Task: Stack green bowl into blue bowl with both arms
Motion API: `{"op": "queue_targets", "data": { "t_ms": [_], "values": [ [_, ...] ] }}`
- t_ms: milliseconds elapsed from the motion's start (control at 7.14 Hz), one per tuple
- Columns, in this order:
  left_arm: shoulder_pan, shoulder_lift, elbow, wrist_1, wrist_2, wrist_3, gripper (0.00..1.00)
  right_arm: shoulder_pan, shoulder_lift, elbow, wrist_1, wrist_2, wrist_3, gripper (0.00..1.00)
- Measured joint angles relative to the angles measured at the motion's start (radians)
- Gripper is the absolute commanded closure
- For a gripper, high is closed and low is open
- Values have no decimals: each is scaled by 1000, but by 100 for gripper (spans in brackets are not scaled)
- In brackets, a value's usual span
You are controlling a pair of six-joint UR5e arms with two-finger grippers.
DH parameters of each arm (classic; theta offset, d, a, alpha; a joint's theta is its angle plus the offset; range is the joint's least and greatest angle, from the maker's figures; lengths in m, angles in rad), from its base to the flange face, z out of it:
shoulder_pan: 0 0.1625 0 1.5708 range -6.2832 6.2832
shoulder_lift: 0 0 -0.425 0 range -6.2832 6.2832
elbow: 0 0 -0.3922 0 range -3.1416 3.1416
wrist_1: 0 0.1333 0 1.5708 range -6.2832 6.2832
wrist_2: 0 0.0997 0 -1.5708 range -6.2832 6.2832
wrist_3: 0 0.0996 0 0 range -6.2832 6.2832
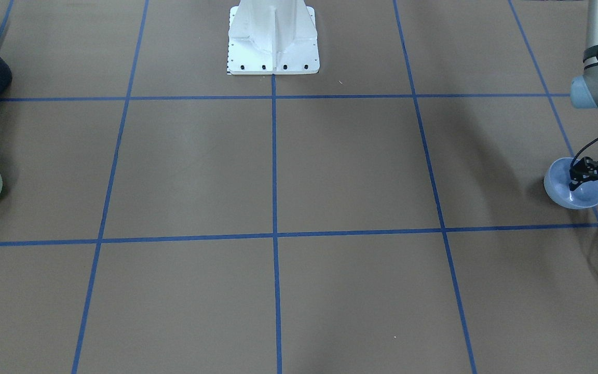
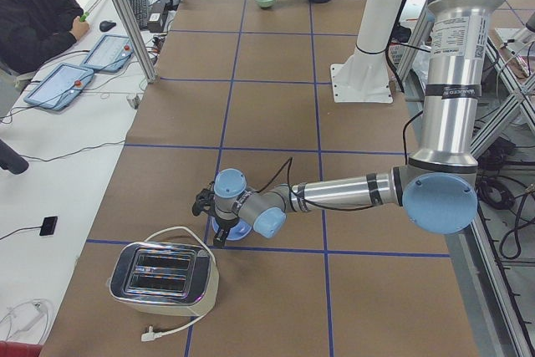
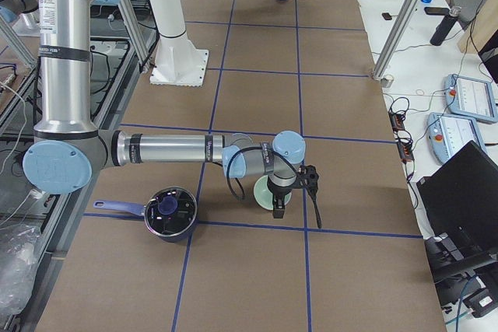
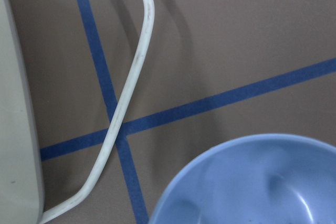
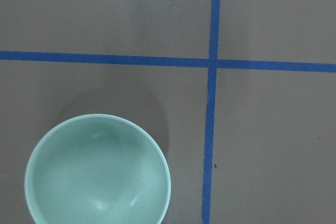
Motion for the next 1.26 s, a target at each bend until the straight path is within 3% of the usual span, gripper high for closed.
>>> {"op": "queue_targets", "data": {
  "t_ms": [140,840,980,1260],
  "values": [
    [0,0,-2,0,0,2,100,-1,3,-2,1,1,0,1],
    [-1,-14,-48,27,-35,3,100,-5,9,-5,1,4,3,1],
    [-4,-28,-108,99,-85,1,100,-14,9,-9,1,4,7,1],
    [-11,-102,-311,421,-137,-5,100,-43,11,-24,3,1,13,1]
  ]
}}
